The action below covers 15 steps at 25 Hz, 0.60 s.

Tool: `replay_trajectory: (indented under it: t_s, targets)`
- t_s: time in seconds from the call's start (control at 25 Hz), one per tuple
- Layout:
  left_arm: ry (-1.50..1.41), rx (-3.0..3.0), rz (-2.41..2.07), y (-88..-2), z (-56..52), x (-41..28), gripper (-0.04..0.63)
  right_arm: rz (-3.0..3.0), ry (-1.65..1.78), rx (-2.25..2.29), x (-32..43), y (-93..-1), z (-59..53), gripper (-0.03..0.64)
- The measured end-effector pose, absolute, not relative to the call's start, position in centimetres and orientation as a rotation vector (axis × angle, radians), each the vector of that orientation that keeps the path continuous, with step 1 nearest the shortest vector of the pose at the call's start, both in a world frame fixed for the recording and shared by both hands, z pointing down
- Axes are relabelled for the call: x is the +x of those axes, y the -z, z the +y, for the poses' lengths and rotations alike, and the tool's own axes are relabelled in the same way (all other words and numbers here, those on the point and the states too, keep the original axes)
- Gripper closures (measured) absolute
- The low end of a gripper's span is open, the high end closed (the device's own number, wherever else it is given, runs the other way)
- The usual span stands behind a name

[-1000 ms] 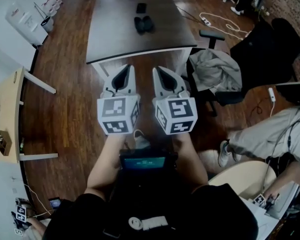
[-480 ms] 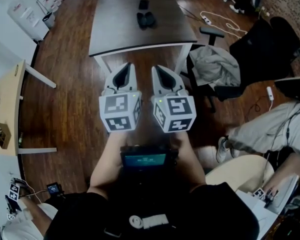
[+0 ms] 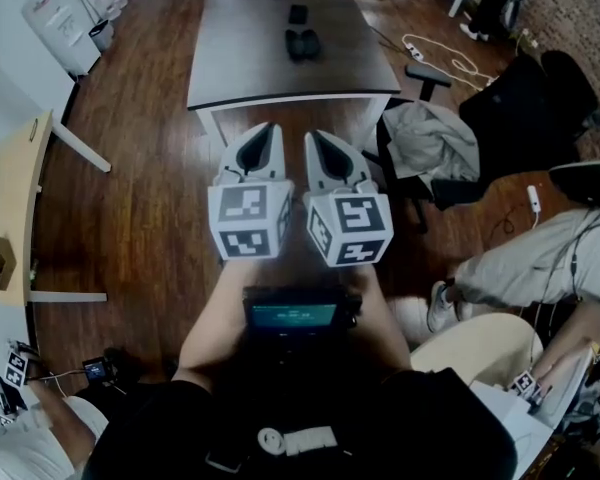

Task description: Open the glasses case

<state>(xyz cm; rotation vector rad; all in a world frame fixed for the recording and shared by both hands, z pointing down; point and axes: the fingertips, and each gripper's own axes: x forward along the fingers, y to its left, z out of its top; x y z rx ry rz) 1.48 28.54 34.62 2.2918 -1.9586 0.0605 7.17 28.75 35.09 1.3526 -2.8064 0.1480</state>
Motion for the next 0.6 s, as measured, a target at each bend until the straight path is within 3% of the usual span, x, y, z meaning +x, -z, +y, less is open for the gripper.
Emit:
replay_trajectory:
  t_s: [0.6]
  targets:
    - [-0.034,2.362,-1.905,-33.3,27.2,2.0,0.597,-2.806,-0.08,1.375,7.3,-33.6,27.8,0.603]
